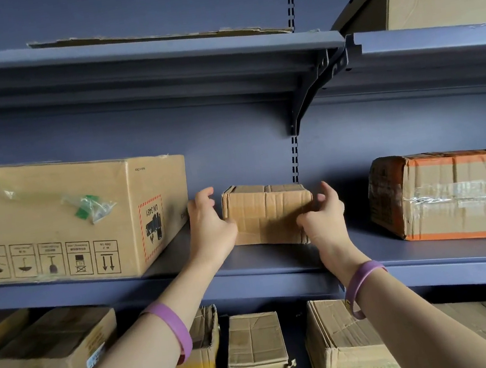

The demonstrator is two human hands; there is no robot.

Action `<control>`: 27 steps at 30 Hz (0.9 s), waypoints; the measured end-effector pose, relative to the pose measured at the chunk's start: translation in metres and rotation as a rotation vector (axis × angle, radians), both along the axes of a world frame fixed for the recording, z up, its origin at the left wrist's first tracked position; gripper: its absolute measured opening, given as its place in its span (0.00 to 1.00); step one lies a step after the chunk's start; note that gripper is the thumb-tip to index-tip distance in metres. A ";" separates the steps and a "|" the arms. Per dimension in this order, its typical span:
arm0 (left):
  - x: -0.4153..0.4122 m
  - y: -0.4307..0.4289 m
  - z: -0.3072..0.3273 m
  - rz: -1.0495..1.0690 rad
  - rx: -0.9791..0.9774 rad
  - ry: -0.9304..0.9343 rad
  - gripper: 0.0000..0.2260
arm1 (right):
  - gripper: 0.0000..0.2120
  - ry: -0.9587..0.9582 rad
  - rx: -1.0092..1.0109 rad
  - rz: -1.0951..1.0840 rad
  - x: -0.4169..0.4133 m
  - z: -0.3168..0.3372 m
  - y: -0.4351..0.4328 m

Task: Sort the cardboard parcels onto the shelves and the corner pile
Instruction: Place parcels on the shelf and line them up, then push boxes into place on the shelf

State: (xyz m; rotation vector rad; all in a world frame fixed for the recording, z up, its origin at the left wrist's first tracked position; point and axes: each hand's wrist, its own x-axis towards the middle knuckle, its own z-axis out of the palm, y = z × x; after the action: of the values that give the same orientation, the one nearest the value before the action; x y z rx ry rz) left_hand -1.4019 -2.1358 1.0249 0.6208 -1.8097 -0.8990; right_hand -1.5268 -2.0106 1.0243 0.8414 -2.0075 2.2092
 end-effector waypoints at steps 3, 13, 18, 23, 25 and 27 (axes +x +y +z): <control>0.018 0.020 -0.001 0.013 -0.189 0.127 0.24 | 0.33 0.176 -0.075 -0.054 0.018 0.003 0.011; 0.103 0.023 0.015 0.105 -0.389 0.261 0.21 | 0.24 0.401 -0.192 0.233 0.115 0.018 -0.019; 0.157 -0.010 0.025 0.236 -0.417 0.315 0.20 | 0.22 0.378 -0.129 0.388 0.148 0.024 -0.054; 0.213 -0.057 0.018 0.356 -0.231 0.362 0.26 | 0.29 0.221 -0.054 0.541 0.177 0.022 -0.089; 0.233 -0.083 0.014 0.391 -0.140 0.352 0.29 | 0.33 0.166 -0.054 0.571 0.191 0.018 -0.104; 0.250 -0.108 0.012 0.355 0.007 0.305 0.34 | 0.36 0.130 -0.058 0.570 0.201 0.014 -0.119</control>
State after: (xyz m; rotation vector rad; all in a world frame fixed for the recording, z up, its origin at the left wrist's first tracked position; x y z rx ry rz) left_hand -1.1521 -2.2441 1.0366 0.7379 -1.3707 -0.7148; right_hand -1.3260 -2.1296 1.0383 1.6708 -1.7915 2.3655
